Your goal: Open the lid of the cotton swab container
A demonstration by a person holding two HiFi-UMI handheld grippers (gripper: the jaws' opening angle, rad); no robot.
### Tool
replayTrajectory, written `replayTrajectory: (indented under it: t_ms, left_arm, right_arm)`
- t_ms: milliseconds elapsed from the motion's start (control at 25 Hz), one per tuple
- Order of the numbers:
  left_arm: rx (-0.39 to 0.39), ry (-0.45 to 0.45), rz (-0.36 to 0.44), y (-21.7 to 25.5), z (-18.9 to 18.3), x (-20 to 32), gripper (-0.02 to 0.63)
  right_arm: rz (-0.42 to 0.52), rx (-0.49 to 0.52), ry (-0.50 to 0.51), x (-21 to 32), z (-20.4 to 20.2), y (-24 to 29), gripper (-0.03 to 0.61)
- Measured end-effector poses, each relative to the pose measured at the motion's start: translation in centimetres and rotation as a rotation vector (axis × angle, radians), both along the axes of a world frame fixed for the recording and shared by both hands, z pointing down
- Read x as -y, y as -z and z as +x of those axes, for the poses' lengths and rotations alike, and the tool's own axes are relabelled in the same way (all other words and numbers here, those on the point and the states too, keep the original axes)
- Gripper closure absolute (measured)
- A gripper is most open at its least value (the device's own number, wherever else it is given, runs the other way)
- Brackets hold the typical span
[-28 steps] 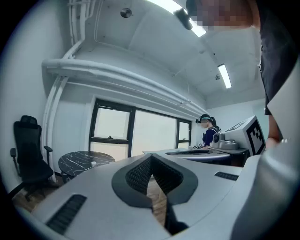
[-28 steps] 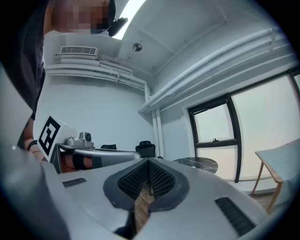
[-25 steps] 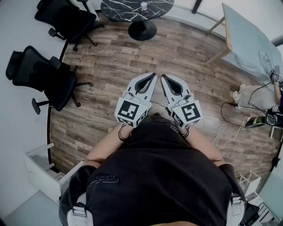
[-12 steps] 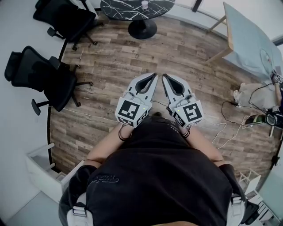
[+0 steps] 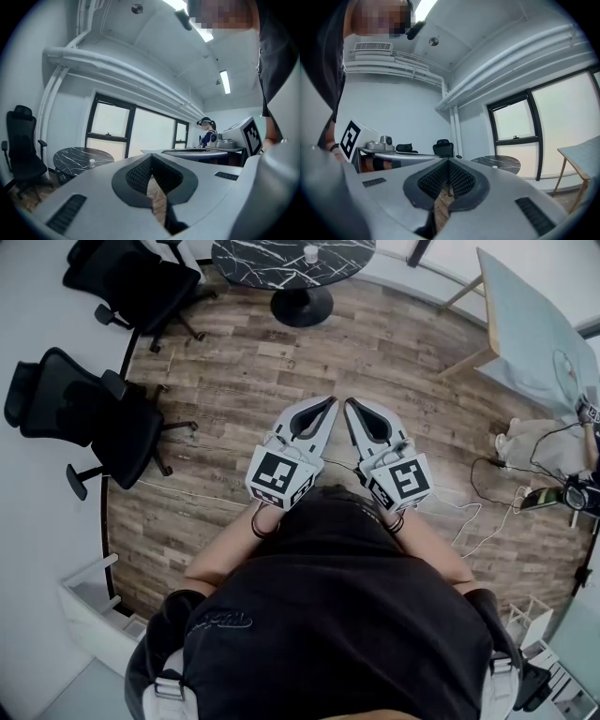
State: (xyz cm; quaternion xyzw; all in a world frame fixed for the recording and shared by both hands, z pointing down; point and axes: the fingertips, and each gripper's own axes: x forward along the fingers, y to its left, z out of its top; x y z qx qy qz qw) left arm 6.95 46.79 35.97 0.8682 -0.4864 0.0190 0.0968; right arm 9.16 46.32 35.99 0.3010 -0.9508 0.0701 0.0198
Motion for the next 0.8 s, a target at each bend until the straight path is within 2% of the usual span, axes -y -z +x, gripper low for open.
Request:
replayTrajectory:
  t_ms: [440,640,800]
  left_arm:
    - [0.010,-0.088,0.030,2.2,-8.2,6.6,0.606]
    - [-0.001,-0.107,0.030,2.3,-10.4,7.9,0.606]
    - [-0.008,-0.107,0.027,2.1,-11.1,8.4,0.606]
  right_arm:
    - [0.014,0.050,-0.105,7.3,-6.8,2.3,0.557]
    - [0.032,0.031,-0.083,7.9,-9.9,2.6,0.557]
    - [0.026,0.011,-0.079,8.4,-10.7,2.4,0.557]
